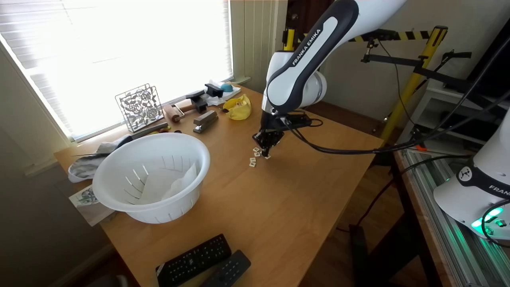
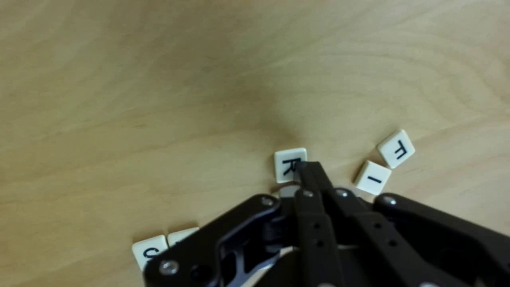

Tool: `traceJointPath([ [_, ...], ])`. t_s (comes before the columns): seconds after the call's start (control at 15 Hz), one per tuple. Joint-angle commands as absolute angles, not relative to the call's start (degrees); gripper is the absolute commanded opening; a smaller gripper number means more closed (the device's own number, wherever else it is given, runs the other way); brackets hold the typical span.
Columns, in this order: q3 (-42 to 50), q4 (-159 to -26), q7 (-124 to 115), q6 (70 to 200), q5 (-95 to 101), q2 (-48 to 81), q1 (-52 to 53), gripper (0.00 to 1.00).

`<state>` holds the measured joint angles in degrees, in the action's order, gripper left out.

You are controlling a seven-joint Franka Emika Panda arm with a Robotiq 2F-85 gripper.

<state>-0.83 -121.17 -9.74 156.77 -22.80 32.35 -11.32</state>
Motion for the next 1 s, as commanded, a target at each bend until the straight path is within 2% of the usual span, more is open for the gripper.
traceJointPath([
  [0.0, -1.9, -119.7, -9.6, 156.4, -25.4, 34.7, -12.5, 0.0],
  [0.93, -3.2, -126.3, -9.3, 162.2, -25.8, 28.4, -12.1, 0.0],
])
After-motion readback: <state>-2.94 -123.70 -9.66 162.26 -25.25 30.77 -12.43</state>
